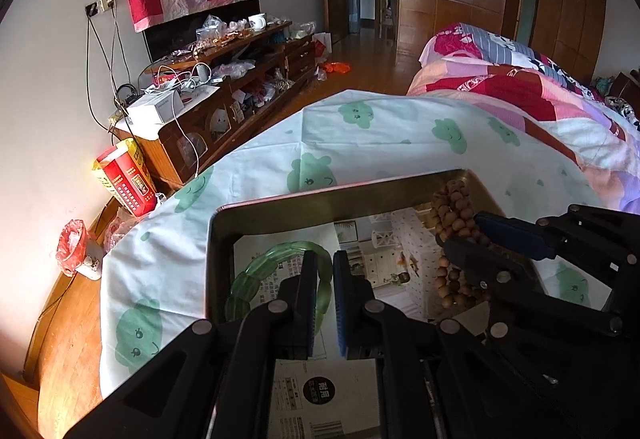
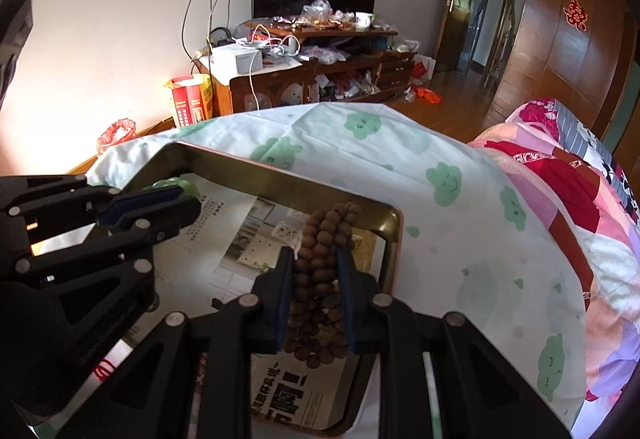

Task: Organize jewelry
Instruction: 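Carry the green bangle and bead strand over the pink tin with both grippers, then open both grippers to drop the bangle and bead strand into the tin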

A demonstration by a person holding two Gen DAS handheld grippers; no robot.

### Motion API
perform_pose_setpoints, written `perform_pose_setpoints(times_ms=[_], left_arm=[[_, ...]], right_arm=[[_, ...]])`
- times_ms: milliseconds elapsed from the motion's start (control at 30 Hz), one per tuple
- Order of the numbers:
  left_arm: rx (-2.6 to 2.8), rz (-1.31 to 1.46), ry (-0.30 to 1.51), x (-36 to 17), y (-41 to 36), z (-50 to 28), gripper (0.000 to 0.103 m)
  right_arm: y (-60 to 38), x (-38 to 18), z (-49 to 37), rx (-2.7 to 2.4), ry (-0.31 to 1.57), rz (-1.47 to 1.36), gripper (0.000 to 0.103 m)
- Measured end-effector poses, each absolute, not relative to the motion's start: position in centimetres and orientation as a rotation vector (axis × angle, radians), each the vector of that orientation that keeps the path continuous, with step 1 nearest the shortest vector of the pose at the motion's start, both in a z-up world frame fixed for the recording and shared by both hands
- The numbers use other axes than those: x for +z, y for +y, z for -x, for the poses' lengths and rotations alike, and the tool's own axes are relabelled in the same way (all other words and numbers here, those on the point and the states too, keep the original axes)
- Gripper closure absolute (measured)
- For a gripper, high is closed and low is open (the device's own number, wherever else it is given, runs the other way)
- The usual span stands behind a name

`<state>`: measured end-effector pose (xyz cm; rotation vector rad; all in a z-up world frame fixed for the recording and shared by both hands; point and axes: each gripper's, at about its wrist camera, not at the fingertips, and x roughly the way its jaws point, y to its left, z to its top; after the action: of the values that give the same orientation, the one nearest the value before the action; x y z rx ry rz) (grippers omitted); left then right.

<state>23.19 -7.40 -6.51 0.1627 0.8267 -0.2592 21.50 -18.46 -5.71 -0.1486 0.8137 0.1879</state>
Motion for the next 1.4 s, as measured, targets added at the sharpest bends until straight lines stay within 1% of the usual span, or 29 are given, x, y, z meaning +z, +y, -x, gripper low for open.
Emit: perform_pose_setpoints(times_ms=[467, 600, 667, 700, 733, 767, 833, 867, 900, 1067, 1133, 1333, 1400], left_arm=[[-0.280, -0.173, 0.853, -7.6, -7.8, -23.6, 0.096], [-0.298, -0.154, 0.849, -7.3, -7.6, -23.2, 0.094], [-0.312, -0.146, 0.867, -7.1, -7.6, -23.2, 0.089], [-0.309, -0.141, 0.869, -7.0, -7.5, -23.1, 0.080], [-0.280, -0.145, 0.861, -6.7, -7.3, -23.0, 0.069], [-0.267, -0.143, 0.851, -6.5, -7.1, -22.9, 0.063], [-0.259, -0.120, 0.838, -6.1, -6.5, -22.8, 0.034], [-0.253, -0.100, 0.826, -5.7, -6.1, -22.6, 0.030], [-0.241, -0.086, 0.811, -5.3, -5.6, -22.3, 0.027], [-0.241, -0.022, 0.796, -4.3, -4.0, -21.2, 0.027], [-0.243, -0.011, 0.799, -4.2, -3.6, -20.5, 0.027], [-0.187, -0.047, 0.803, -5.1, -2.5, -16.9, 0.027], [-0.181, -0.044, 0.817, -5.9, -2.1, -15.5, 0.027]], right_arm=[[-18.2, -6.9, -21.9, 0.184, 0.850, 0.164, 0.079], [-18.1, -7.0, -21.9, 0.179, 0.853, 0.171, 0.079], [-18.2, -7.0, -21.8, 0.184, 0.850, 0.162, 0.078], [-18.2, -7.0, -21.8, 0.187, 0.855, 0.155, 0.075], [-18.3, -7.0, -21.7, 0.191, 0.857, 0.149, 0.070], [-18.3, -7.0, -21.6, 0.191, 0.856, 0.148, 0.069], [-18.5, -6.8, -21.2, 0.183, 0.854, 0.148, 0.067], [-18.8, -6.7, -20.9, 0.183, 0.854, 0.141, 0.064], [-19.0, -6.7, -20.7, 0.184, 0.854, 0.135, 0.057], [-19.8, -5.7, -18.8, 0.195, 0.839, 0.115, 0.057], [-19.9, -5.3, -18.2, 0.186, 0.836, 0.109, 0.053], [-20.8, -4.4, -15.7, 0.174, 0.815, 0.095, 0.052], [-21.3, -4.4, -14.8, 0.167, 0.813, 0.089, 0.049]])
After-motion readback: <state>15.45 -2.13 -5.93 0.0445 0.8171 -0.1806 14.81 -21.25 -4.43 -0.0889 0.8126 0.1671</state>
